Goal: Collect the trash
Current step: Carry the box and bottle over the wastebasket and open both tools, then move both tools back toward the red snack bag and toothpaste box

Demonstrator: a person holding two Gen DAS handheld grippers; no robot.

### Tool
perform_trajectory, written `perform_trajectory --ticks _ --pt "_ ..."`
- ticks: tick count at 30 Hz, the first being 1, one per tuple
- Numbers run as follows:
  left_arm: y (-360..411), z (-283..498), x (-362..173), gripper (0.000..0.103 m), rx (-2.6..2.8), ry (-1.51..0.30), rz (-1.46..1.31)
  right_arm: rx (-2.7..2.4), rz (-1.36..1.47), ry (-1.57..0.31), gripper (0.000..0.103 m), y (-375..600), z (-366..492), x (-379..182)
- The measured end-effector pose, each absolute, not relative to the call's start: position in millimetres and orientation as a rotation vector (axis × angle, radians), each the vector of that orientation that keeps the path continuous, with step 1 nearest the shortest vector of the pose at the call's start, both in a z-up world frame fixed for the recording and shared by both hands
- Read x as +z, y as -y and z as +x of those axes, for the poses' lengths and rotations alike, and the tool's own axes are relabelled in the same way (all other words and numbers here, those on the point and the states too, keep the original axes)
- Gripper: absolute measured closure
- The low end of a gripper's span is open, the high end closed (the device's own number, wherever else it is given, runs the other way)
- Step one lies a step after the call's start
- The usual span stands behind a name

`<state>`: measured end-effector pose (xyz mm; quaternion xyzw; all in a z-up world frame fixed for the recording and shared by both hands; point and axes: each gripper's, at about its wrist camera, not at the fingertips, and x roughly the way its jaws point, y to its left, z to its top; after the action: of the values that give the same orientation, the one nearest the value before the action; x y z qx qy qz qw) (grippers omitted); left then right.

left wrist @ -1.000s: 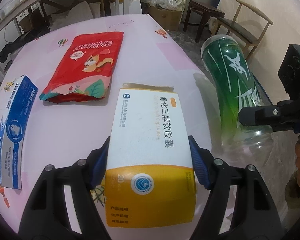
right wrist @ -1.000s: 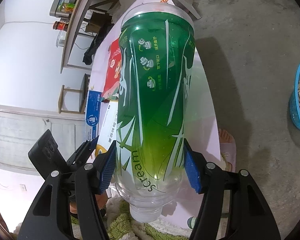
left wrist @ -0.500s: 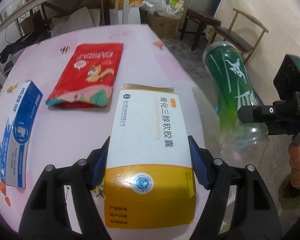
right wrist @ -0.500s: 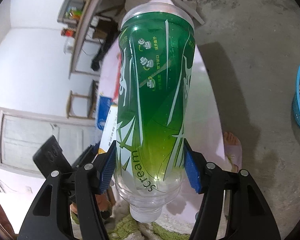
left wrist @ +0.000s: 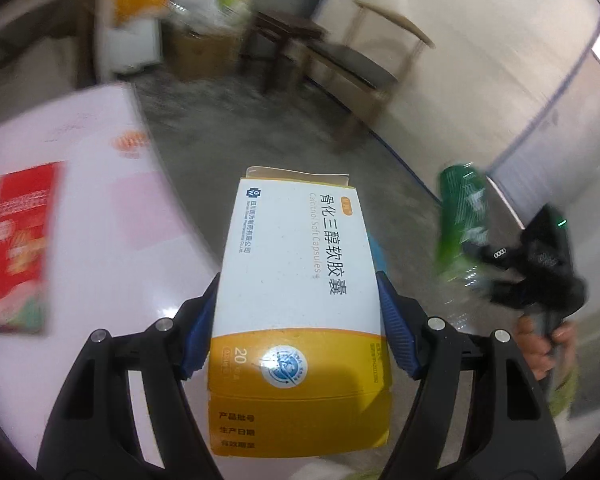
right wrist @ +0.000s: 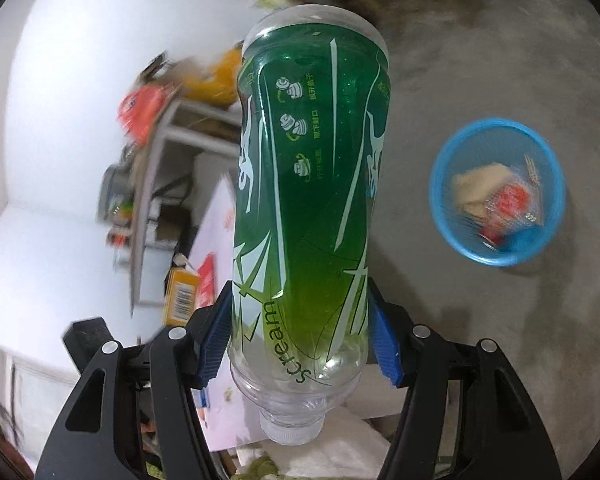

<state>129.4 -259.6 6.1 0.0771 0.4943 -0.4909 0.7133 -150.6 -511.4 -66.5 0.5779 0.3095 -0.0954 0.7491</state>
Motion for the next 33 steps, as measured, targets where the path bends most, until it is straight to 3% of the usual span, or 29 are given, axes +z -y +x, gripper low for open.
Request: perform_trajectory --ticks 9,11,13,24,33 --pt "406 102 -59 0.031 -1.177 -1.323 0.279 -0.310 1.498 -0.725 0.042 558 -175 -168" --pt "432 106 -69 0.023 -1.165 -1.333 0.266 -0.327 1.533 -0.715 0.036 576 -163 -188" --pt "440 109 -72 0.021 -1.148 -1.323 0.259 -0.373 1.535 -0.720 0.031 593 -156 -207" --pt "347 124 -59 0.021 -1.100 -1.244 0.150 -0.494 1.519 -0.782 0.030 582 -169 -260" --pt "263 115 -32 0.021 -1.105 -1.156 0.031 -0.471 1.471 -0.755 0.029 554 -182 -216"
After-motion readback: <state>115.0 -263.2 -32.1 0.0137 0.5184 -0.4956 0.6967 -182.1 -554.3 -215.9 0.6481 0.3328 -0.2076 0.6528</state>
